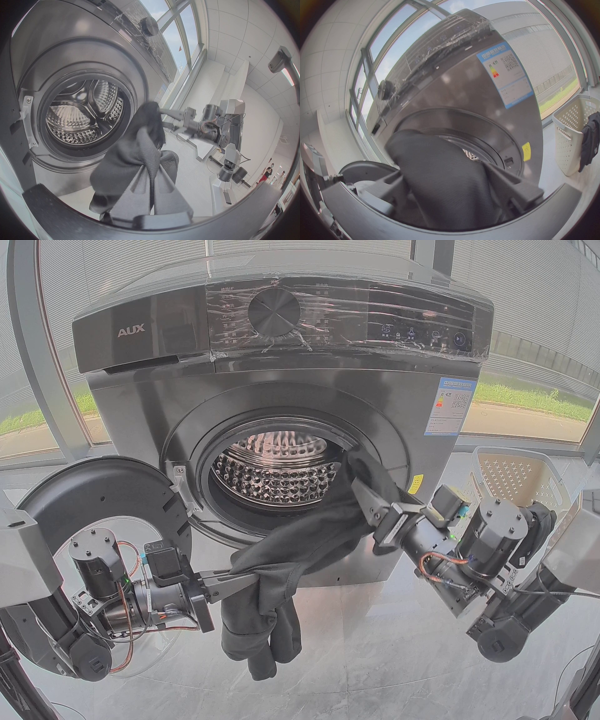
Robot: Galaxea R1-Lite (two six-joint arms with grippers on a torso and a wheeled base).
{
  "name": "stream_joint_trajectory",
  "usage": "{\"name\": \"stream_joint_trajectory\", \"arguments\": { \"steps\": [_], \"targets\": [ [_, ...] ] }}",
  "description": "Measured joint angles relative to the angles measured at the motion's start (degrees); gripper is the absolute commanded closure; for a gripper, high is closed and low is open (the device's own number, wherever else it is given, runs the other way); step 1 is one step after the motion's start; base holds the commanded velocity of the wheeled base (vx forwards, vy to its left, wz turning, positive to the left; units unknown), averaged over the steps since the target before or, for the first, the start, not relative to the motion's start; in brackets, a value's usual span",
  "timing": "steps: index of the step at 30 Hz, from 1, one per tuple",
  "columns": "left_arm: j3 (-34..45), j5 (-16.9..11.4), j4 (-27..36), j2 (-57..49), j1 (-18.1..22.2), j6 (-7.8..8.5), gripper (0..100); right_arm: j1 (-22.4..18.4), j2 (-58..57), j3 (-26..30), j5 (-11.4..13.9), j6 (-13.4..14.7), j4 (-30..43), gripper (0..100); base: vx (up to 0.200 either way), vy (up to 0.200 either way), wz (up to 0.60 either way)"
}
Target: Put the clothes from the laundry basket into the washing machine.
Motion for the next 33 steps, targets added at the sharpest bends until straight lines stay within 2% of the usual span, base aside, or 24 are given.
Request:
{"name": "stream_joint_trajectory", "arguments": {
  "steps": [7,10,14,16,19,22,27,33],
  "targets": [
    [-1.0,0.2,0.0,-0.6,0.1,-0.24,100,0.0,1.6,11.2,1.3,-2.7,0.1,0,0.000,0.000,0.00],
    [-1.7,0.2,0.0,-0.8,0.2,-0.38,100,-0.1,2.8,15.6,3.1,-4.2,0.1,0,0.000,0.000,0.00],
    [-2.2,0.3,0.0,-1.2,0.2,-0.44,100,0.0,3.9,18.1,5.3,-5.0,0.1,0,0.000,0.000,0.00],
    [-2.5,0.4,0.0,-1.5,0.2,-0.49,100,0.1,4.2,18.0,6.8,-5.7,0.0,0,0.000,0.000,0.00],
    [-2.9,0.4,0.0,-2.0,0.2,-0.50,100,0.8,4.7,17.2,11.5,-7.8,0.0,0,0.000,0.000,0.00],
    [-3.2,0.5,0.0,-2.2,0.2,-0.61,100,1.5,5.0,16.2,14.6,-9.5,0.0,0,0.000,0.000,0.00],
    [-3.6,0.9,0.0,-2.9,0.1,-1.43,100,3.3,6.3,12.3,17.5,-11.8,0.6,0,0.000,0.000,0.00],
    [-3.9,1.3,0.0,-3.6,-0.1,-1.97,100,4.9,9.8,6.6,20.6,-12.4,0.9,0,0.000,0.000,0.00]
  ]
}}
